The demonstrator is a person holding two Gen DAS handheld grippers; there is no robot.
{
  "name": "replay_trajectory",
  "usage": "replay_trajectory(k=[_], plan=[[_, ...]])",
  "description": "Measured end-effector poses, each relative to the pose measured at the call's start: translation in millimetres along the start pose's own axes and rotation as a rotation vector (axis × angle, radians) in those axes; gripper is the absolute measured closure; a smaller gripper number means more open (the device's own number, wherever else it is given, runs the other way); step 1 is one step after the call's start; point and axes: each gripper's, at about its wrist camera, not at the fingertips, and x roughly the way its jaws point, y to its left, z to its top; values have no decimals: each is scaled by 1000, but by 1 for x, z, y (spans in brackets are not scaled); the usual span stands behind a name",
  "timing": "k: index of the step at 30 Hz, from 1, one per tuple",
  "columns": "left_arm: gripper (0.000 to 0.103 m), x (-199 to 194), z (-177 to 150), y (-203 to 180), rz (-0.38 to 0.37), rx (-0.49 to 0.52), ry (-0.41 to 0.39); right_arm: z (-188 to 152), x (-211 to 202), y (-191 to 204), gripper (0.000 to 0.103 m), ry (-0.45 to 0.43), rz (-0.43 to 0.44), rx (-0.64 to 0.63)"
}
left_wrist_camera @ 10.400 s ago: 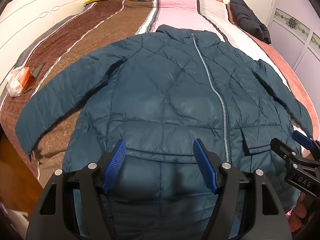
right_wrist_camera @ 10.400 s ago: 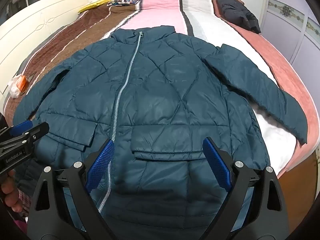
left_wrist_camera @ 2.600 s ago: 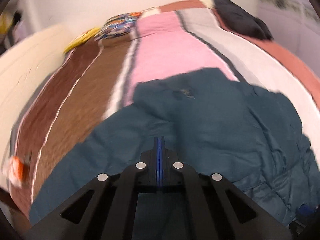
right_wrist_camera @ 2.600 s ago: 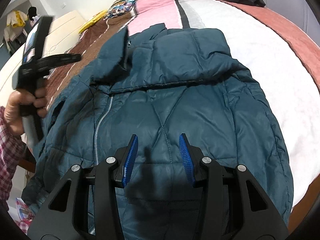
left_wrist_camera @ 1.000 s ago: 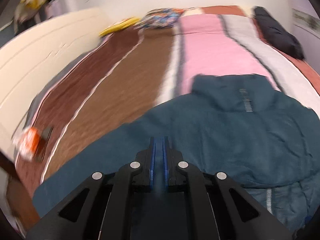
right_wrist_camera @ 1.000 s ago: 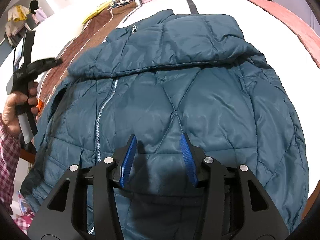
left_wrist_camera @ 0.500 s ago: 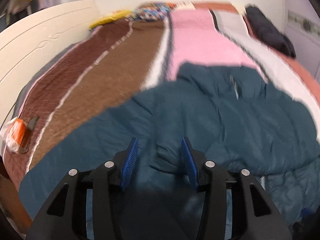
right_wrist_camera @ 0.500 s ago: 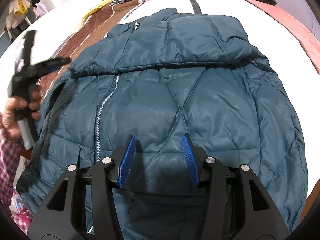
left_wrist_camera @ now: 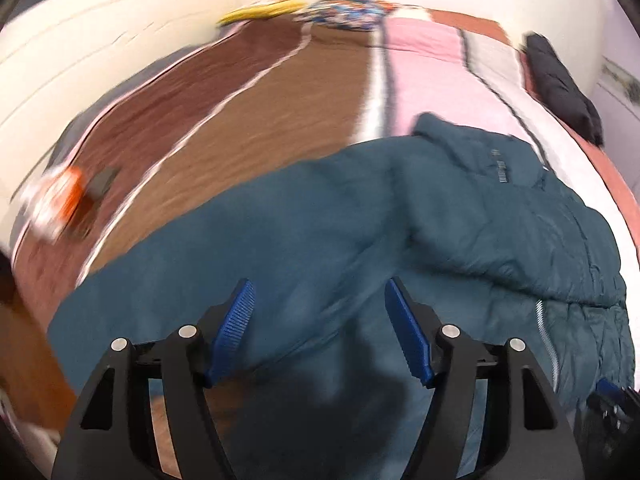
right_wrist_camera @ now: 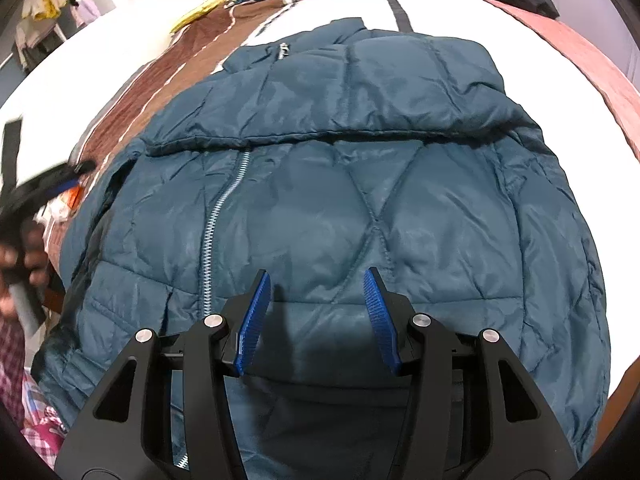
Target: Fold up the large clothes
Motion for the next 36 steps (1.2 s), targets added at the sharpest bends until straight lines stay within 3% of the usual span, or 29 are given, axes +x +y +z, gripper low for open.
replay_trajectory(k=[7,15,22,25,32,36], plan=[[36,-25,-54,96,15,-265,79,-2,-1,24,54,8,15,-65],[35,-16,-110,173,-110,-658,147,-8,-3,49,54,13,14,-130],[35,16,-117,187,-284,-927,161,-7,-3,55,54,17,0,-145],[35,28,-112,186,-326,-992,158,-7,-2,55,54,20,-3,-145],[35,59,-116,196,-296,-1101,167,-6,-1,54,54,21,-10,-147],[40,59,-115,204,-275,-1150,116,-5,1,53,54,27,-13,-142]])
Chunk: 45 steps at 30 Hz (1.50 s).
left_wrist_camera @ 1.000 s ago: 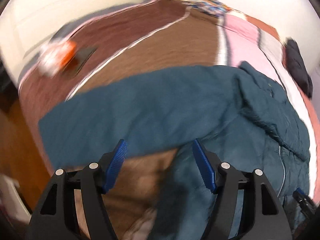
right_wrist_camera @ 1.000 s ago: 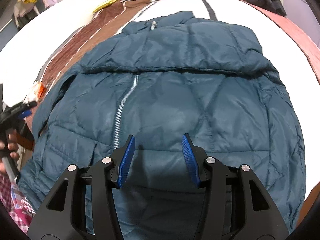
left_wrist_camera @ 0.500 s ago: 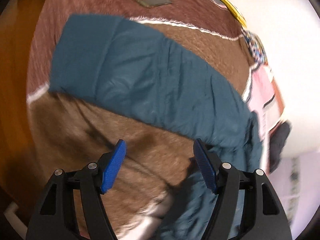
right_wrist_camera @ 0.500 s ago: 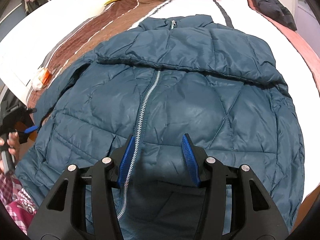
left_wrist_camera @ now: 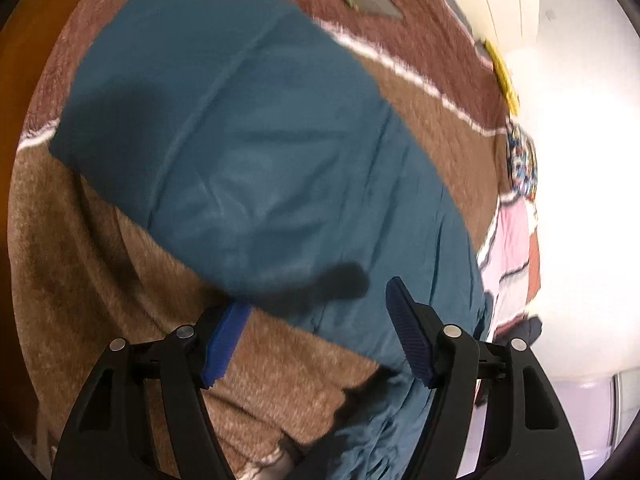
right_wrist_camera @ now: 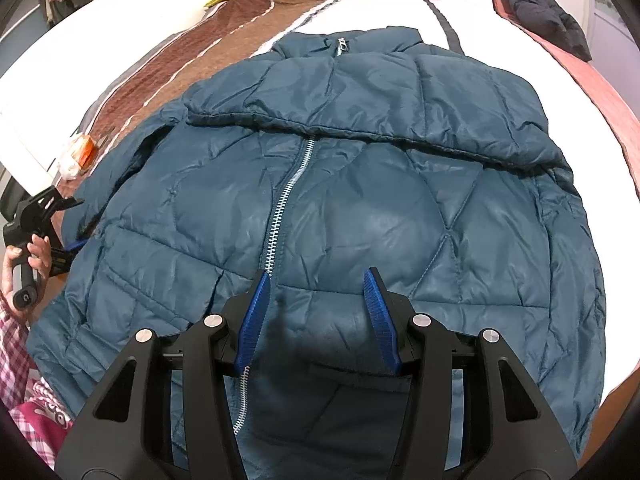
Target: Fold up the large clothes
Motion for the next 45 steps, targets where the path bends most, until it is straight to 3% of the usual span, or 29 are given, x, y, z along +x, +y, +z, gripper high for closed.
replay_trajectory(k=[2,5,8,12,16,20,23,27,30,34,38,40,42,45], plan=[[52,-2,2,-2,8,7,-32,0,1,0,54,3,1,-1],[85,2,8,-7,69,52,-52,1,1,1,54,1,2,-6],[97,-3,14,-9,72,75,-75,1,-1,0,54,-3,3,-2],[99,-27,10,-45,77,217,-171,5,-6,-8,54,-16,6,21],[99,-61,-3,-109,24,417,-269,13,-17,-23,54,-56,12,62],[99,-91,-40,-191,-74,668,-336,19,-30,-43,54,-100,9,112],[99,-101,-83,-246,-166,847,-333,21,-39,-59,54,-128,10,155],[99,-90,-152,-310,-285,1053,-232,22,-53,-85,54,-172,-9,212],[99,-57,-206,-333,-314,1164,-109,18,-64,-106,54,-201,-32,267],[99,12,-266,-327,-243,1266,59,15,-74,-128,54,-223,-31,337],[97,80,-302,-292,-94,1314,210,12,-78,-141,54,-225,-46,350],[85,93,-305,-276,-38,1334,257,10,-78,-144,54,-222,-46,356],[56,99,-307,-266,-20,1353,314,8,-76,-148,54,-214,-47,369],[41,78,-308,-259,-53,1403,292,8,-70,-149,54,-199,-34,385]])
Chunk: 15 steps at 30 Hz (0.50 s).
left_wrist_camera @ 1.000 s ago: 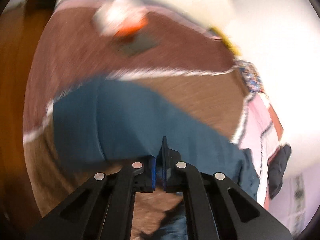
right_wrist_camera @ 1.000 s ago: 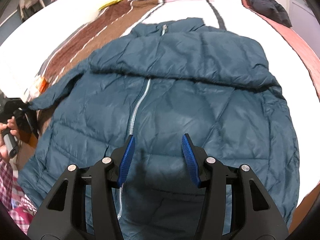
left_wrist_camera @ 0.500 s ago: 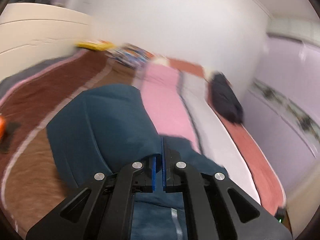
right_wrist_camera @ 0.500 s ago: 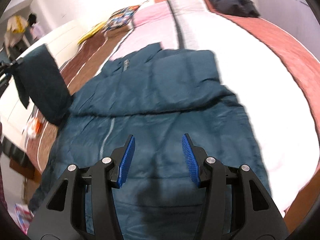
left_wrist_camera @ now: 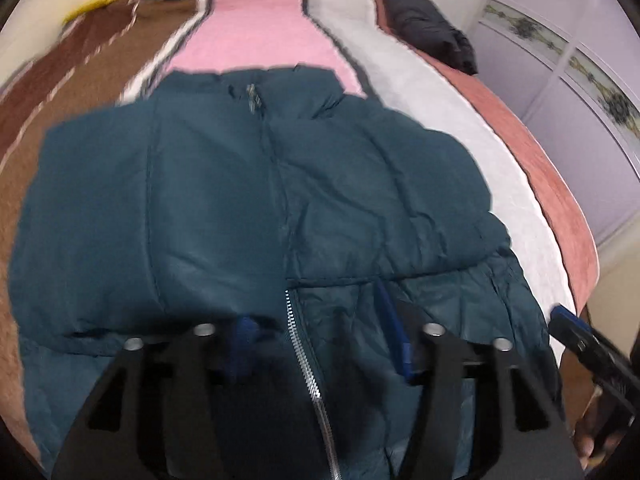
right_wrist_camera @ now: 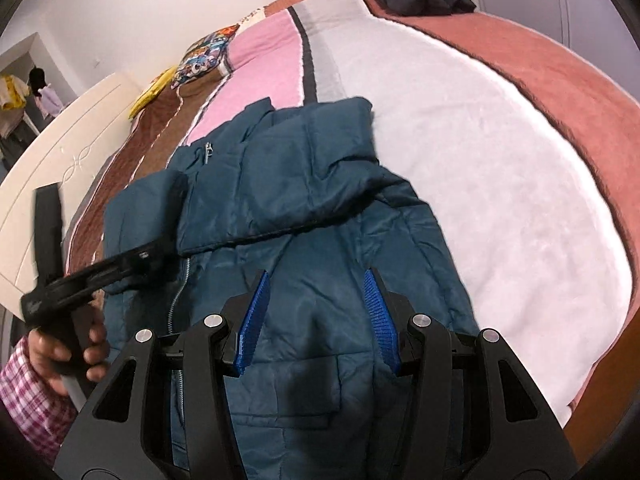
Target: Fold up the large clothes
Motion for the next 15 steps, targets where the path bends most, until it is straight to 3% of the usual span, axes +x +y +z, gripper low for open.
replay_trajectory(k=[4,8,12,15], plan=[[37,-31,-21,8,-53,26,-9,-1,5,18,54,17,25,-34],[36,-53,-43,25,-94,-13,-11,1,13,54,54,25,45,-135],[36,-80,-61,54,-54,-89,-67,0,21,109,54,22,69,-301],[36,-96,-79,77,6,-145,-94,-11,32,165,44,-10,39,-502]])
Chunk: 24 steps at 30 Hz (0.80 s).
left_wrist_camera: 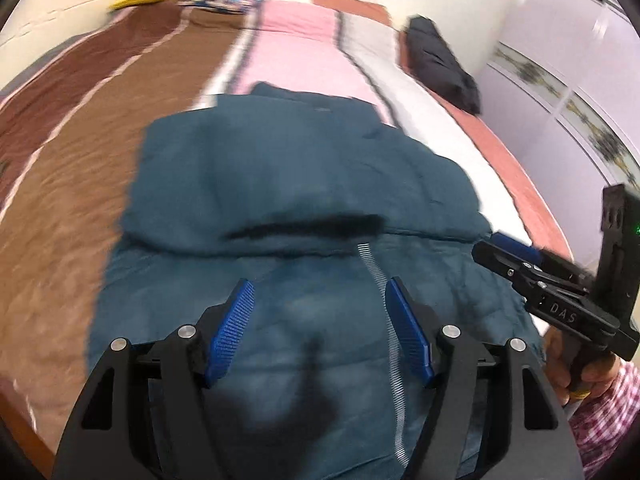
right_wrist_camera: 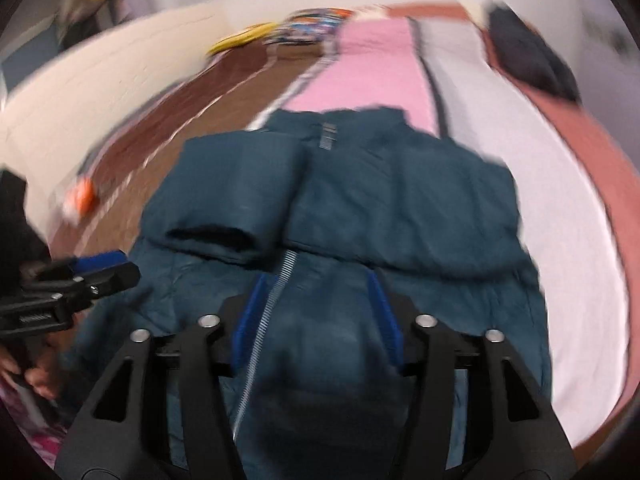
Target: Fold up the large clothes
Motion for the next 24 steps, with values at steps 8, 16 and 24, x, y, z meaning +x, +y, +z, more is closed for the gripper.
replay_trajectory(k=[8,16,24], plan=[[36,-31,-23,50,19,-135,-50,5,56,129,42,-66,-130,-485],[36,-51,-34,84,11,-223,-85,11,126,169,42,-67,-306,-668],[36,-47,-37,87,-12,-228,-72,31,131,150,101,-31,-277,-536]])
